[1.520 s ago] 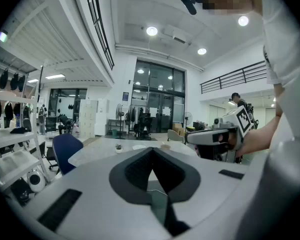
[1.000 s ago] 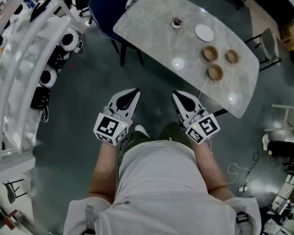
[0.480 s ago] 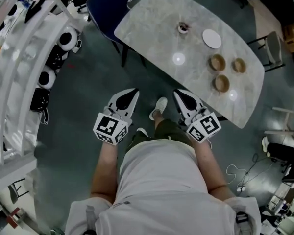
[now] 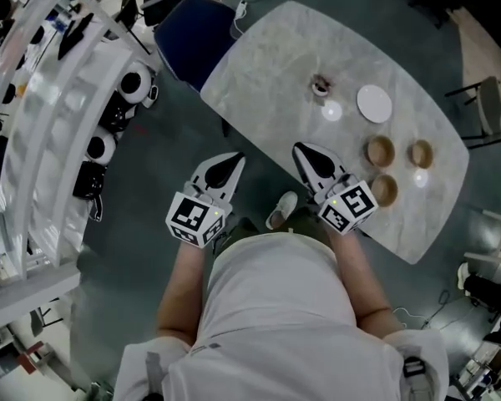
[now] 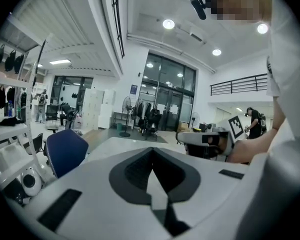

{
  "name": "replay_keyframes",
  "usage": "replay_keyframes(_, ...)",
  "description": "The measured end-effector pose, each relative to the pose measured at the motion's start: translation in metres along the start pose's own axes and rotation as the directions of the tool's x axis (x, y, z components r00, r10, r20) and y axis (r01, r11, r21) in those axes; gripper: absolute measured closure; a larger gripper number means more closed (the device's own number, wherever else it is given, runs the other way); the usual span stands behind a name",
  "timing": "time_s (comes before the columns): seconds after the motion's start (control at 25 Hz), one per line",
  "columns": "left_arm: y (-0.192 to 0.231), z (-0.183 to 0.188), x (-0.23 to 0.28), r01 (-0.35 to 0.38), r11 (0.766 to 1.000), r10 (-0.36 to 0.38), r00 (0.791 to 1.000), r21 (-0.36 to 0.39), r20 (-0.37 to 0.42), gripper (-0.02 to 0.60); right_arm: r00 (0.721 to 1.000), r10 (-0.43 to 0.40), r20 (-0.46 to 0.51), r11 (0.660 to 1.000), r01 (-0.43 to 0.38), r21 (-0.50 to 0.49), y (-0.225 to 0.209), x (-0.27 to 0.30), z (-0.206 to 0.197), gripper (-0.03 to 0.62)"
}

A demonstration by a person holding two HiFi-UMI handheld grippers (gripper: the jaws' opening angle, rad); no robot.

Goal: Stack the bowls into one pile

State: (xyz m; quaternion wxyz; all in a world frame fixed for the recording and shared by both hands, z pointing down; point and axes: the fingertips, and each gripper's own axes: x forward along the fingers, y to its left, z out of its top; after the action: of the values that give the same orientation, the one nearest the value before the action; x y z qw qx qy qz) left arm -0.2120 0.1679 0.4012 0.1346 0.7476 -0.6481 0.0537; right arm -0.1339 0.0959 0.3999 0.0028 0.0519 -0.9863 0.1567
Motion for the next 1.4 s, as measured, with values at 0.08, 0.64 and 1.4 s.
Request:
replay_keyframes(0.08,0.002,0.01,0.024,0.001,1.0,-0.001,1.0,0.001,-0.006,0.58,1.0,-0.001,0.003,1.0,0.001,0.006,-0.021,0.003,0.009,0.585)
replay_keyframes(0.64,-0.011,0.029,0.14,0.15,0.989,-0.148,0.985,0.015,-0.084,0.58,0.981,-0.193,0.015,0.979,0.192,0.069,-0.129,-0.028,0.029,0.585)
replay_keyframes(1.4,-0.056,0.017,0.243,0.606,0.795,-0.589,0.778,0.019,-0.217,0.58,0.687,-0.726,-0.012,0.681,0.722,0.119,-0.187,-0.143,-0.002,0.585)
